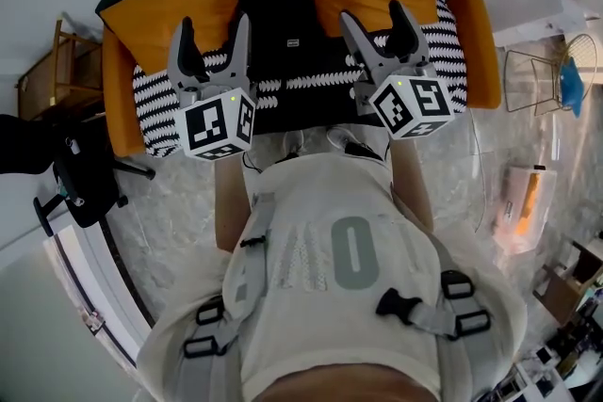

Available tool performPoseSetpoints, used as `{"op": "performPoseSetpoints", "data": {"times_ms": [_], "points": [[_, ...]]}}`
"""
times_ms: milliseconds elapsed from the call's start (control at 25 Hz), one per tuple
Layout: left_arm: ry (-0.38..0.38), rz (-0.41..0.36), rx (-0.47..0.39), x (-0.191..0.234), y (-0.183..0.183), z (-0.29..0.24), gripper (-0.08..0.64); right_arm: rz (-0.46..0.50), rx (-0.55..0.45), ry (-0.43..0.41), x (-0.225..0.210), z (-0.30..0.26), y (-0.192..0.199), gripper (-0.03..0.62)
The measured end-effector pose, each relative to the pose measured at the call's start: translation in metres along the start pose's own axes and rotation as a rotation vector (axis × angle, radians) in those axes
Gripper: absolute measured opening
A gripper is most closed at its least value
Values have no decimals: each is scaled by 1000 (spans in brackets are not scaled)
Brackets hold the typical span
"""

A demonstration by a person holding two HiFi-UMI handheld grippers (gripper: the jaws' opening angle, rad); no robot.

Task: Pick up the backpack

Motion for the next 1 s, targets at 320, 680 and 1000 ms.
{"op": "performPoseSetpoints", "data": {"times_ms": [320,680,1000], "points": [[-17,7,156,30,57,-32,331,-85,187,-36,-9,-63,48,390],[-30,15,363,83,233,-83,331,-67,358,-29,-42,-149,188,390],[-53,46,527,120,409,-102,331,-60,551,34,-90,-191,353,390]]}}
Point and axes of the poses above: the fingertips, and each gripper's own axes: z backward along the fingers, x to its left, y out of its underside, the point moved 9 cm from there along z, backward along the fingers, and after that the axes turned 6 degrees about y, right-handed, at the moved point
